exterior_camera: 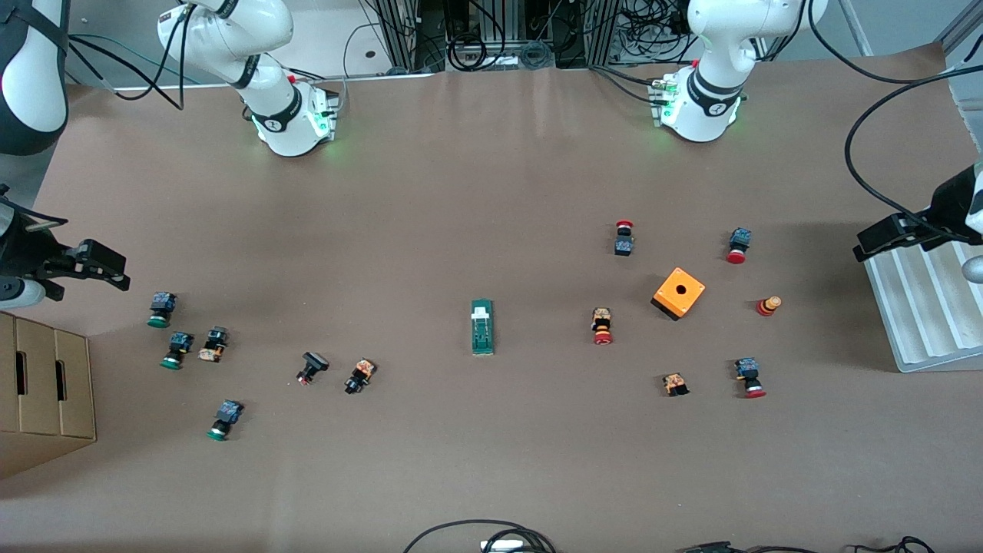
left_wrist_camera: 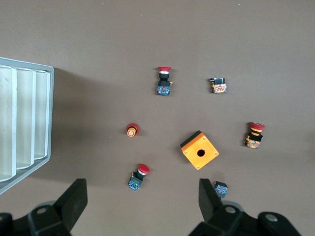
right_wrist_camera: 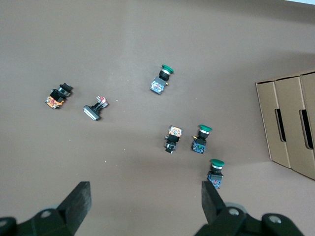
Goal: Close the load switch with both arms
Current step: 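Lift the left arm from rest toward the green load switch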
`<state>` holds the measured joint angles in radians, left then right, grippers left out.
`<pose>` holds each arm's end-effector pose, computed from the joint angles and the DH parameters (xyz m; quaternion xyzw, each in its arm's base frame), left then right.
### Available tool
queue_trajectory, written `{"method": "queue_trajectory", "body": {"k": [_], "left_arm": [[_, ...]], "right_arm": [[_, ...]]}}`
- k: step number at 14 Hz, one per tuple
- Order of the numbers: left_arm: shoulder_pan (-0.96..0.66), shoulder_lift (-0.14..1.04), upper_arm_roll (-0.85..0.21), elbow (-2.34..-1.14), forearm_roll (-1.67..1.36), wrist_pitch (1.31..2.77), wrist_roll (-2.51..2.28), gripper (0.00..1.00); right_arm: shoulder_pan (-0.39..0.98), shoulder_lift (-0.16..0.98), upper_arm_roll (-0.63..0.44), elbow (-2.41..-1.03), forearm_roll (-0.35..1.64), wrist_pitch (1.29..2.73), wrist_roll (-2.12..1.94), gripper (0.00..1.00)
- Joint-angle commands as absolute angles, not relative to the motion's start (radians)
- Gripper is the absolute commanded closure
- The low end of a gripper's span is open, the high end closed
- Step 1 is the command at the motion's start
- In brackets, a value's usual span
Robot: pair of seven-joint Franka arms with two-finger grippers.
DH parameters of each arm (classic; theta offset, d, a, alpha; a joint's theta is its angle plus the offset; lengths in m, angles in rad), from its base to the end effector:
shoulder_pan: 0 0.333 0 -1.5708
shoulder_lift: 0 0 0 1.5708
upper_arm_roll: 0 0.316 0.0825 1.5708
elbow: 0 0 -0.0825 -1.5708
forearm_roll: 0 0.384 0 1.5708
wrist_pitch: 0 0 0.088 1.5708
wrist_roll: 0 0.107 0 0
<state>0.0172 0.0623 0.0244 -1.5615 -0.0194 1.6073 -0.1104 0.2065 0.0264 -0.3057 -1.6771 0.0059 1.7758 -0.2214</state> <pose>0.5757 0.0215 0.5969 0.9970 0.0763 -0.0085 0.0086 0.5750 -0.0547 0.5780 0.9975 0.0607 0.0361 0.0069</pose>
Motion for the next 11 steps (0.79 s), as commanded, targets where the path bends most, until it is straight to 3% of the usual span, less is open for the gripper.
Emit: {"method": "queue_trajectory", "body": {"k": [1, 11], "left_arm": [[0.021, 0.077, 0.023, -1.534, -0.034, 1.608, -0.106, 0.00], [0.018, 0.100, 0.021, -1.536, -0.035, 1.620, -0.112, 0.00]], "right_arm": [[0.212, 0.029, -0.310, -1.672, -0.012, 1.786, -0.229, 0.00], [0.212, 0.032, -0.310, -1.666, -0.012, 1.787, -0.229, 0.00]]}}
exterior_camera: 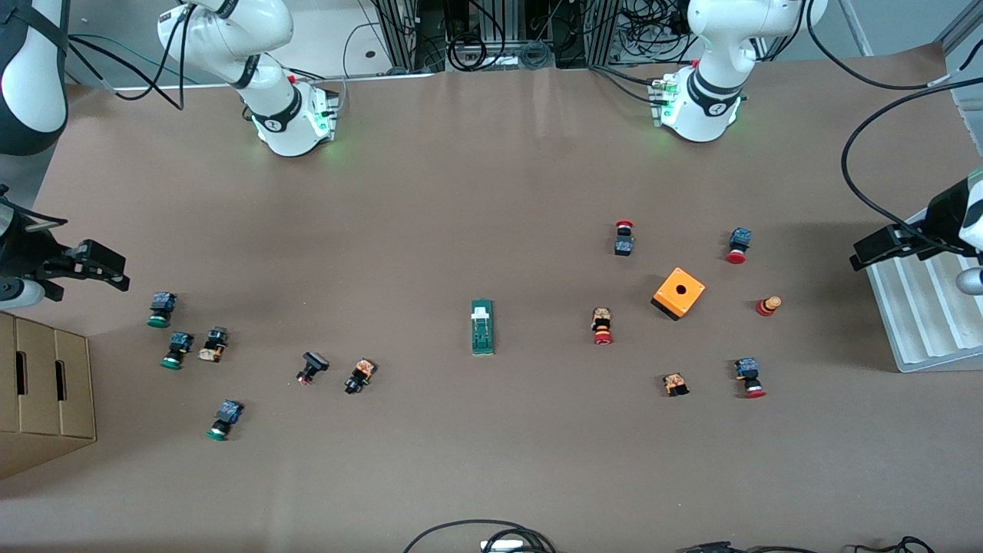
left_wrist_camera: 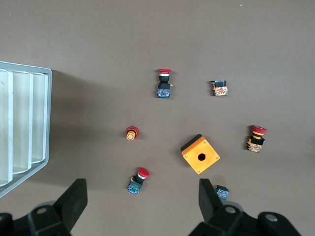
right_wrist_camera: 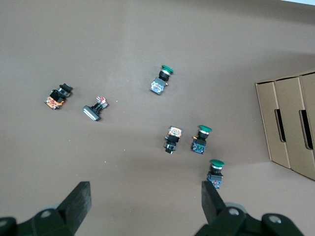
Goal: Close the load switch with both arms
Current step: 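Lift the left arm from rest toward the green load switch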
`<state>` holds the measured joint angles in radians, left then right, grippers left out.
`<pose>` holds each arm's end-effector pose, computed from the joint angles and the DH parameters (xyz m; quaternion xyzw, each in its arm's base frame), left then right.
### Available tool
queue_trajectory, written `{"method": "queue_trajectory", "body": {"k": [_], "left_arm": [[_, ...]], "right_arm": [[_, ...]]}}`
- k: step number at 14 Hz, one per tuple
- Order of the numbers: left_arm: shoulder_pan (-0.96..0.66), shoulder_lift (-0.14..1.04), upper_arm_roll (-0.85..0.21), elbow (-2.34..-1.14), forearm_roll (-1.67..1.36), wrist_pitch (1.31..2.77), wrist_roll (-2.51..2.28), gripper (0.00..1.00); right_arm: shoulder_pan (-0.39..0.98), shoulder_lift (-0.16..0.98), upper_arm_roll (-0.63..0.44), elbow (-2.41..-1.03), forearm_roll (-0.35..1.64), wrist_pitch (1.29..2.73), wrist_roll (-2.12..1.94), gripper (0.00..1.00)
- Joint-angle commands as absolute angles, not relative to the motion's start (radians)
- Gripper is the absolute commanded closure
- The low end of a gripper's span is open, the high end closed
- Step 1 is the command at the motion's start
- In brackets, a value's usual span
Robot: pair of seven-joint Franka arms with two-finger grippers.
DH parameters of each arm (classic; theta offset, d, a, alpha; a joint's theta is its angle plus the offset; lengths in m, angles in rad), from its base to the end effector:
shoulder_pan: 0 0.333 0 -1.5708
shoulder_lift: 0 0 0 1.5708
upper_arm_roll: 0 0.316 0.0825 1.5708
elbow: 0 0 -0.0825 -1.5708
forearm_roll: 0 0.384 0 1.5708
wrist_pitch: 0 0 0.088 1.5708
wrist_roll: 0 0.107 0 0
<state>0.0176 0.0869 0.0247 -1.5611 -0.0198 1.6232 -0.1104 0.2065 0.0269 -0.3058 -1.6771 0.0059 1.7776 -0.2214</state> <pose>0.5837 0.0221 0.5842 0.9969 0.0769 -0.0127 0.0084 0.5753 -0.0547 0.5779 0.9975 0.0607 0.0368 0.0071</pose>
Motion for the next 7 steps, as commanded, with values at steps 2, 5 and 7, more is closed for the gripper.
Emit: {"method": "queue_trajectory", "body": {"k": [2, 5, 7], "left_arm": [[0.017, 0.112, 0.021, -1.536, -0.034, 1.620, -0.106, 0.00], [0.009, 0.135, 0.017, -1.551, -0.029, 1.603, -0.095, 0.00], [-0.014, 0.172, 0.015, -1.554, -0.034, 1.569, -0.095, 0.00]], "right_arm": [[0.212, 0.032, -0.310, -1.667, -0.012, 1.789, -0.229, 0.00], [0.210, 0.032, -0.310, -1.666, -0.012, 1.792, -0.229, 0.00], [0.212, 0.032, -0.310, -1.666, -0.012, 1.792, -0.226, 0.00]]}}
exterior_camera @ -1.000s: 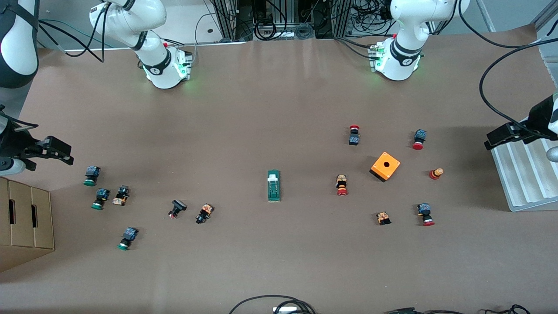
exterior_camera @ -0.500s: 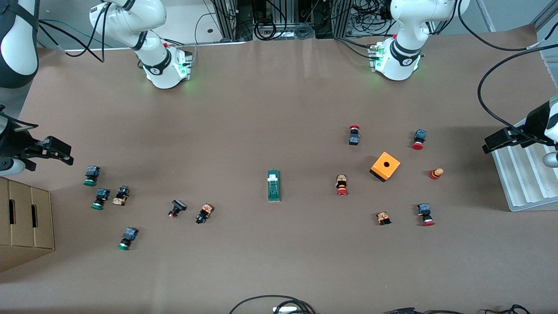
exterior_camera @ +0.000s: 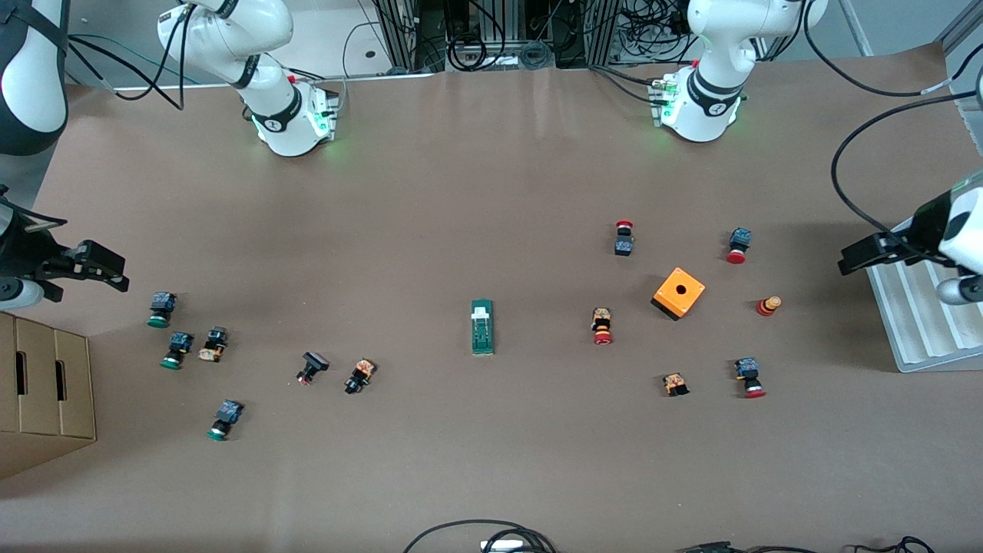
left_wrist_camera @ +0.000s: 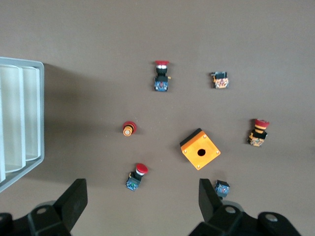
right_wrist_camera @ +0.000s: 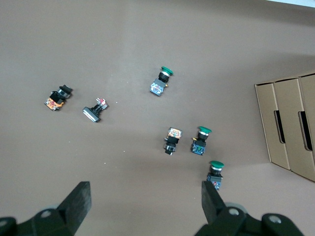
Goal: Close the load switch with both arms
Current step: 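Lift the left arm from rest toward the green load switch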
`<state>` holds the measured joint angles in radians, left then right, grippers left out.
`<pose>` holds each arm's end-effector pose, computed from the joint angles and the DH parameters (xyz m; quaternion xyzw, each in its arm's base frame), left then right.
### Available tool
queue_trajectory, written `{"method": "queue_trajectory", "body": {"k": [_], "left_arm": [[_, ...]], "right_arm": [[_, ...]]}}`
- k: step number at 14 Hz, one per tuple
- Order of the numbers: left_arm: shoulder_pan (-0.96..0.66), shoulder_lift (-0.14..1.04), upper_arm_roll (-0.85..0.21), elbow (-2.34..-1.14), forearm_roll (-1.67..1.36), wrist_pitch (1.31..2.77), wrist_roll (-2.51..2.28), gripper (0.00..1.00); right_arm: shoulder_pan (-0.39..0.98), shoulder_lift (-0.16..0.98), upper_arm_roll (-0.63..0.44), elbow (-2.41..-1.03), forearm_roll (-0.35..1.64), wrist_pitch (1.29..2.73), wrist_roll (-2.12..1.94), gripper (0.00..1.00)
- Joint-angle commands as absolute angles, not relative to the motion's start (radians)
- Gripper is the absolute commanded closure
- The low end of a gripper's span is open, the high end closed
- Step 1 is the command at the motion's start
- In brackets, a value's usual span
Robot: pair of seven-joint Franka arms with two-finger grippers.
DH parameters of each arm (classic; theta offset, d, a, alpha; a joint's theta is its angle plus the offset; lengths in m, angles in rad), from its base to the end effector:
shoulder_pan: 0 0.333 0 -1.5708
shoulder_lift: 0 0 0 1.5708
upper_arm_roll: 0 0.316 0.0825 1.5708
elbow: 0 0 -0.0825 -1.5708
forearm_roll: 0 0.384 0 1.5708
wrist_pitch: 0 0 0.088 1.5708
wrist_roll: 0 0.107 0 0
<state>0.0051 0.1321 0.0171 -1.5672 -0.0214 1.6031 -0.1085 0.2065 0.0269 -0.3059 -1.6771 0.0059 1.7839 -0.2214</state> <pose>0.5920 0.0103 0.5531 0.9966 0.0661 -0.0484 0.0075 0.5759 -0.0549 0.5785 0.9973 0.0606 0.0399 0.0076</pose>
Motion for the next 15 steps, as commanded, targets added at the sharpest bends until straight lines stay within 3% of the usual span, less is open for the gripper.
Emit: {"method": "queue_trajectory", "body": {"k": [1, 5, 8, 15], "left_arm": [[-0.041, 0.175, 0.017, -1.554, -0.023, 1.562, -0.095, 0.00], [-0.087, 0.221, 0.017, -1.548, 0.017, 1.572, -0.097, 0.00], [-0.204, 0.222, 0.015, -1.531, 0.230, 1.574, -0.103, 0.00], [-0.302, 0.255, 0.017, -1.513, 0.248, 1.572, -0.109, 0.00]], "right_arm": [[0.213, 0.032, -0.310, -1.666, -0.012, 1.793, -0.224, 0.00], [0.215, 0.034, -0.310, -1.661, -0.012, 1.793, -0.222, 0.00], [0.213, 0.034, -0.310, -1.661, -0.012, 1.793, -0.222, 0.00], [0.218, 0.034, -0.310, -1.661, -0.012, 1.792, -0.219, 0.00]]}}
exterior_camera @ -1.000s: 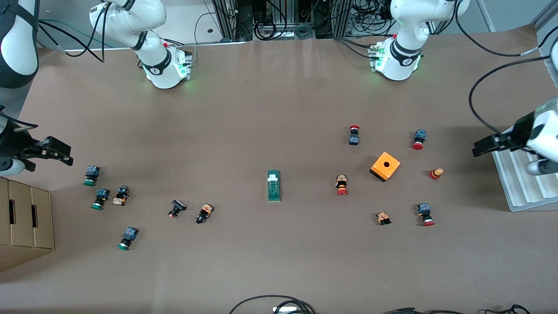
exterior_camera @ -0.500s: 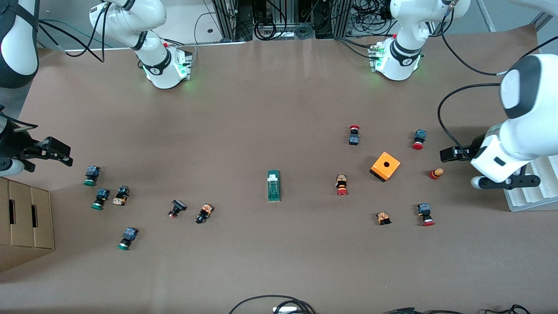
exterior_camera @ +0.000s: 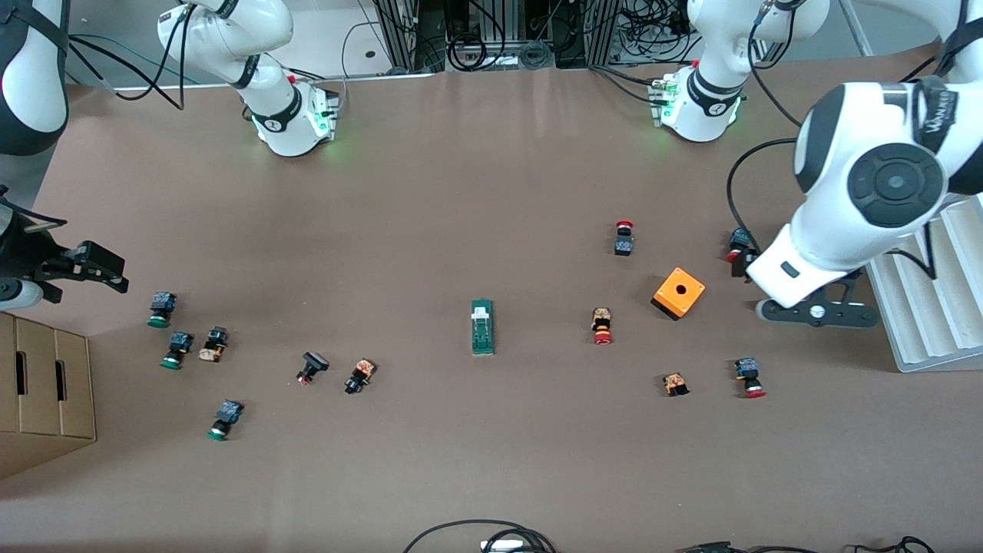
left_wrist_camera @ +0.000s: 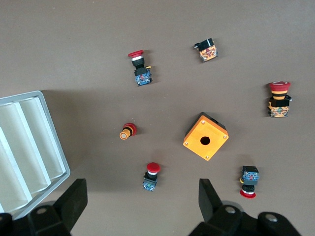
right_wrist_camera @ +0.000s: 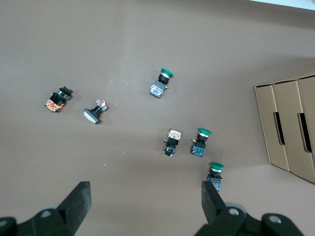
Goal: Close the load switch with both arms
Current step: 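Move the left gripper over the green load switch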
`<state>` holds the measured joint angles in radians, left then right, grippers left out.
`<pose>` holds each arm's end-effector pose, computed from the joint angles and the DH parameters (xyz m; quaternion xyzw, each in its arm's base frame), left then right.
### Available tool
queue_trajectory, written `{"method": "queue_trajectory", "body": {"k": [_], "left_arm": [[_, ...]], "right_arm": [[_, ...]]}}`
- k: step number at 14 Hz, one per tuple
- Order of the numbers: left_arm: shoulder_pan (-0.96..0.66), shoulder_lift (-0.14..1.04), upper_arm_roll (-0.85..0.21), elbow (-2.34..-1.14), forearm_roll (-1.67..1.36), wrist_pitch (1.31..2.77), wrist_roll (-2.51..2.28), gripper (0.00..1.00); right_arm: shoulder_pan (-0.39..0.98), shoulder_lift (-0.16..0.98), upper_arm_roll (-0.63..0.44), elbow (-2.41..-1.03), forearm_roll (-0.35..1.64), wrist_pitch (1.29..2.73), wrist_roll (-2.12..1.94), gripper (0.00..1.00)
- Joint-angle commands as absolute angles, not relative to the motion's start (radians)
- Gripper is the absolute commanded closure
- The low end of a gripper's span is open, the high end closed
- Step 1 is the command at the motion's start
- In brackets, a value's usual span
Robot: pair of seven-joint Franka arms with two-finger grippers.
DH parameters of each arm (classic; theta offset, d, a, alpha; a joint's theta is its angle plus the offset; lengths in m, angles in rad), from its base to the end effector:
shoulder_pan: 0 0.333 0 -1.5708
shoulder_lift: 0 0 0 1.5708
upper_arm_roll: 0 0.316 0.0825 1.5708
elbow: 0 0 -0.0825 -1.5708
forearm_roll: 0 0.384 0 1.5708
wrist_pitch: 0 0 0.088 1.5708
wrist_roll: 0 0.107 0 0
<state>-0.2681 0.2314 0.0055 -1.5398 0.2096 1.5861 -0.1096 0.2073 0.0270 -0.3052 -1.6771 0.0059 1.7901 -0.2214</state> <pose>0.5974 -0.1381 0.5070 -0.9864 0.0869 0.0710 0.1198 0.5766 -0.0541 0.5791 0.9972 0.0614 0.0429 0.0081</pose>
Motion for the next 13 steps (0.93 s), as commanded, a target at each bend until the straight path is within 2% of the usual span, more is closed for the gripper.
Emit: {"method": "queue_trajectory", "body": {"k": [1, 4, 6, 9, 13], "left_arm": [[-0.302, 0.259, 0.017, -1.511, 0.258, 1.574, -0.107, 0.00], [-0.320, 0.271, 0.014, -1.512, 0.255, 1.588, -0.109, 0.00], [-0.385, 0.288, 0.018, -1.519, 0.290, 1.641, -0.121, 0.00], [-0.515, 0.337, 0.015, -1.520, 0.472, 1.647, -0.324, 0.00], [-0.604, 0.394, 0.017, -1.516, 0.497, 1.649, -0.509, 0.00]], "right_arm": [[0.216, 0.034, -0.310, -1.661, -0.012, 1.792, -0.219, 0.00], [0.213, 0.034, -0.310, -1.661, -0.012, 1.792, -0.221, 0.00], [0.215, 0.034, -0.310, -1.661, -0.012, 1.789, -0.221, 0.00], [0.218, 0.032, -0.310, -1.661, -0.012, 1.789, -0.218, 0.00], [0.216, 0.034, -0.310, -1.661, -0.012, 1.787, -0.219, 0.00]]}}
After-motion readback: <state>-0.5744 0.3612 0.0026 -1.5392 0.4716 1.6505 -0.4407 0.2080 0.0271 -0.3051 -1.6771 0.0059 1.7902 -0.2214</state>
